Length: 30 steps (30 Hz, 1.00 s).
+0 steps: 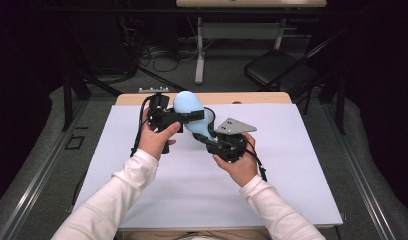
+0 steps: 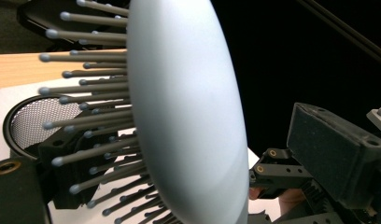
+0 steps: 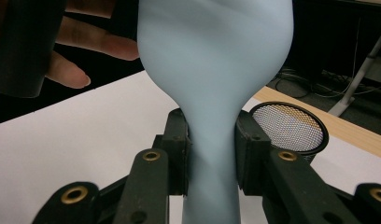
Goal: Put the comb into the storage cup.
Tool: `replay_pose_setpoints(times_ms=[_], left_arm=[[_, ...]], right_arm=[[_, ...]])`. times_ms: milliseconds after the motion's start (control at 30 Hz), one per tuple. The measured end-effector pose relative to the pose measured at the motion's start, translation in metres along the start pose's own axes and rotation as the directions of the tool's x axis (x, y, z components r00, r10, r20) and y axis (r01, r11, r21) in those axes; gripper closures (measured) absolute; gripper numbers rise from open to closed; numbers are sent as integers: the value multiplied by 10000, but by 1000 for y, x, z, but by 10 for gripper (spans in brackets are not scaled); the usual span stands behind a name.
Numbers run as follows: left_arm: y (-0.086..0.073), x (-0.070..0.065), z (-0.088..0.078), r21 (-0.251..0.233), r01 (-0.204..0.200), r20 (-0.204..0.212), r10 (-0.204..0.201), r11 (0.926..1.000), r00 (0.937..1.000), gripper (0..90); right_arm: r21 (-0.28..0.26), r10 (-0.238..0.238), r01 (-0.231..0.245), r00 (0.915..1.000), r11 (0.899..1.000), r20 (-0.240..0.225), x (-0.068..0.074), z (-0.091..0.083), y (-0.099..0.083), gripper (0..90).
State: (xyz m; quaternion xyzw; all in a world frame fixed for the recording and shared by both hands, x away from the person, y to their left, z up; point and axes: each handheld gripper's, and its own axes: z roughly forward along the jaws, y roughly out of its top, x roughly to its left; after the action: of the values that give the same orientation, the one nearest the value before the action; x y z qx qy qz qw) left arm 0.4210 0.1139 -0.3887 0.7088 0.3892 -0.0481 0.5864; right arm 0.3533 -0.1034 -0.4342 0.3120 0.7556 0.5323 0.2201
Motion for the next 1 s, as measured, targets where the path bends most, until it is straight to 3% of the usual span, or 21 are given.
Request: replay_pose_setpoints(times_ms=[567,733,1000], left_arm=[[3,2,-3,-273,4,270,3,9996,9996,148],[4,4,-4,-363,190,490,-172,9992,9986,148],[5,8,-7,34,218,543,-220,9998,9983,157]], right_arm=[[12,-31,31,10000,10000,-38,1,1,-2,695],[-16,-43,43,10000,10000,-43,1,1,-2,695],[23,-67,67,9999,10000,-110,1,1,-3,695]])
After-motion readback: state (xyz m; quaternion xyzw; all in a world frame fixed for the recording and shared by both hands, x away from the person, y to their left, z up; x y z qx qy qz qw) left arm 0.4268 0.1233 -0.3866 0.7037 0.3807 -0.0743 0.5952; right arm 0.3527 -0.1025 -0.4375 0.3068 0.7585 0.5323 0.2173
